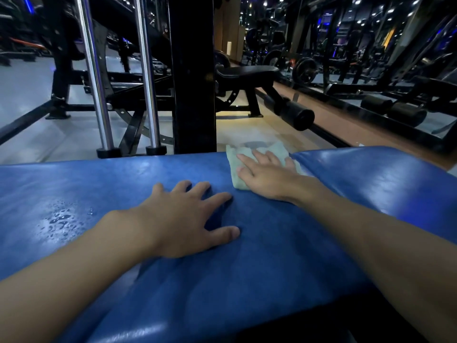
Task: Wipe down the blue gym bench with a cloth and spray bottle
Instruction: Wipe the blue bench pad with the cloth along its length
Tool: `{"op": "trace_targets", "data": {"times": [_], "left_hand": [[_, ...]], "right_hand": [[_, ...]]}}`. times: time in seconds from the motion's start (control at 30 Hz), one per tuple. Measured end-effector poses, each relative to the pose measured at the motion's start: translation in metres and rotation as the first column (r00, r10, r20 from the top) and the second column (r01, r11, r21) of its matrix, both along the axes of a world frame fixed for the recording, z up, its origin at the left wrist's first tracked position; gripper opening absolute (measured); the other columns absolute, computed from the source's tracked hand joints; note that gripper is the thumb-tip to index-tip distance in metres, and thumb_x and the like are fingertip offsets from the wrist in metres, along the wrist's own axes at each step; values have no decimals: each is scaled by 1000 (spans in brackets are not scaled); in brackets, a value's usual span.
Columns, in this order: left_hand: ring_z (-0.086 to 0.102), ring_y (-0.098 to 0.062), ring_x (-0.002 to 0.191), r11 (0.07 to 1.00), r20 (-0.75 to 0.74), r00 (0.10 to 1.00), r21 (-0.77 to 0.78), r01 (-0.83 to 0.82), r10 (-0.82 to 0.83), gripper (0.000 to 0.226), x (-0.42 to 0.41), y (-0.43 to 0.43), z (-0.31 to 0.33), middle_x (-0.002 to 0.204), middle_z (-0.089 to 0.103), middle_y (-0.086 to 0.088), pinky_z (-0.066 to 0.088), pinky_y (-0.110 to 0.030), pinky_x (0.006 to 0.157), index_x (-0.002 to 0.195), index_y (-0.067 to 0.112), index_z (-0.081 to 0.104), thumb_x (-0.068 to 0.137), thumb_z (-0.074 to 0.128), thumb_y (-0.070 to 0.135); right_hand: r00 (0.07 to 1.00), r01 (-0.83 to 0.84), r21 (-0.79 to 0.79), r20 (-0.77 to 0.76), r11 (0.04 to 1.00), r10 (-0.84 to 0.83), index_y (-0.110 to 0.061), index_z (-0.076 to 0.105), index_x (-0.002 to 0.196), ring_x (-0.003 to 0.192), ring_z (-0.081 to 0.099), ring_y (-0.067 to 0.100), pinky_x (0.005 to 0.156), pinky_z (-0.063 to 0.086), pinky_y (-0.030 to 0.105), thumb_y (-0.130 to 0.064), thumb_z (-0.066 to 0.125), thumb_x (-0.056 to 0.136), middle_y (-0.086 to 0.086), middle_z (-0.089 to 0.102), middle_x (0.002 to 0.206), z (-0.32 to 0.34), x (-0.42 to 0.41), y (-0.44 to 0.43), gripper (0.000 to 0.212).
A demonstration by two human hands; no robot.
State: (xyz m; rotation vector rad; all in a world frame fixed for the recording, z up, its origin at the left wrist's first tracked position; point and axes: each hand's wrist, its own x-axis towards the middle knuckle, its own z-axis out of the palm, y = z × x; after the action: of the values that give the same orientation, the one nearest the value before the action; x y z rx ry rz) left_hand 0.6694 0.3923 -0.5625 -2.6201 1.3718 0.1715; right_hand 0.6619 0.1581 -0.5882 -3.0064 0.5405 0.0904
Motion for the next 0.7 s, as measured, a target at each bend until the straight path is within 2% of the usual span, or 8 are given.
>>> {"op": "trace_targets", "data": {"times": [0.1, 0.2, 0.27, 0.33, 0.43, 0.5, 0.6, 0.7], "left_hand": [[18, -19, 146, 1000, -23, 1000, 8, -20, 20, 85, 0, 2, 2, 158, 18, 10, 27, -53, 110, 151, 51, 3, 74, 4, 87], [15, -19, 148, 1000, -28, 999, 9, -26, 26, 77, -3, 4, 4, 161, 15, 8, 25, -54, 112, 152, 49, 5, 82, 12, 82], [15, -18, 149, 999, -38, 999, -10, -36, 36, 74, -4, 5, 5, 162, 16, 8, 25, -53, 113, 152, 48, 9, 85, 15, 80], [14, -17, 149, 999, -34, 999, -22, -40, 40, 73, -5, 7, 7, 162, 17, 7, 23, -55, 113, 152, 47, 13, 86, 16, 79], [13, -19, 150, 999, 14, 999, -6, -36, 36, 72, -4, 8, 8, 162, 17, 7, 18, -58, 114, 152, 46, 13, 88, 17, 78], [16, -19, 148, 999, -1, 999, 9, -39, 39, 73, -2, 9, 9, 161, 18, 8, 21, -56, 113, 152, 46, 12, 87, 17, 78], [19, -18, 147, 999, -38, 999, 8, -37, 37, 74, -1, 9, 9, 160, 19, 8, 26, -53, 112, 152, 45, 12, 86, 18, 79], [22, -19, 145, 1000, -12, 1000, 11, -20, 21, 76, -1, 7, 7, 158, 21, 8, 28, -52, 111, 151, 44, 12, 83, 15, 79]], "right_hand": [[999, -45, -16, -8, 999, 45, -51, 0, 151, 151, -7, 18, 117, -5, 58, -64, 4, 93, -10, -5, 165, 0, -55, 17, 60], [994, -102, -63, 28, 993, 104, -50, 2, 151, 151, 1, 15, 118, 4, 57, -74, -13, 76, -11, 2, 165, -1, -115, 34, 80], [988, -127, -149, 68, 981, 139, -47, 17, 152, 150, 19, 20, 115, 19, 59, -76, -21, 79, -6, 21, 162, -4, -150, 46, 88], [983, -126, -200, 104, 972, 149, -39, 34, 149, 142, 38, 25, 106, 34, 62, -68, -12, 90, -1, 41, 154, -4, -176, 57, 80], [991, -130, -170, 17, 977, 135, -48, 8, 152, 151, 12, 17, 116, 16, 57, -76, -25, 76, -11, 14, 163, 0, -184, 61, 87], [994, -110, -145, -19, 983, 108, -52, -5, 150, 151, -2, 13, 118, 7, 53, -78, -22, 68, -15, -1, 163, 4, -168, 56, 88], [996, -83, -72, 33, 994, 85, -53, -1, 149, 150, -1, 13, 118, 5, 53, -73, -8, 72, -14, 1, 163, 6, -117, 43, 79], [998, -47, -18, -29, 999, 47, -54, 1, 150, 151, -6, 16, 117, -3, 58, -66, 9, 92, -12, -4, 165, 3, -47, 24, 59]]}}
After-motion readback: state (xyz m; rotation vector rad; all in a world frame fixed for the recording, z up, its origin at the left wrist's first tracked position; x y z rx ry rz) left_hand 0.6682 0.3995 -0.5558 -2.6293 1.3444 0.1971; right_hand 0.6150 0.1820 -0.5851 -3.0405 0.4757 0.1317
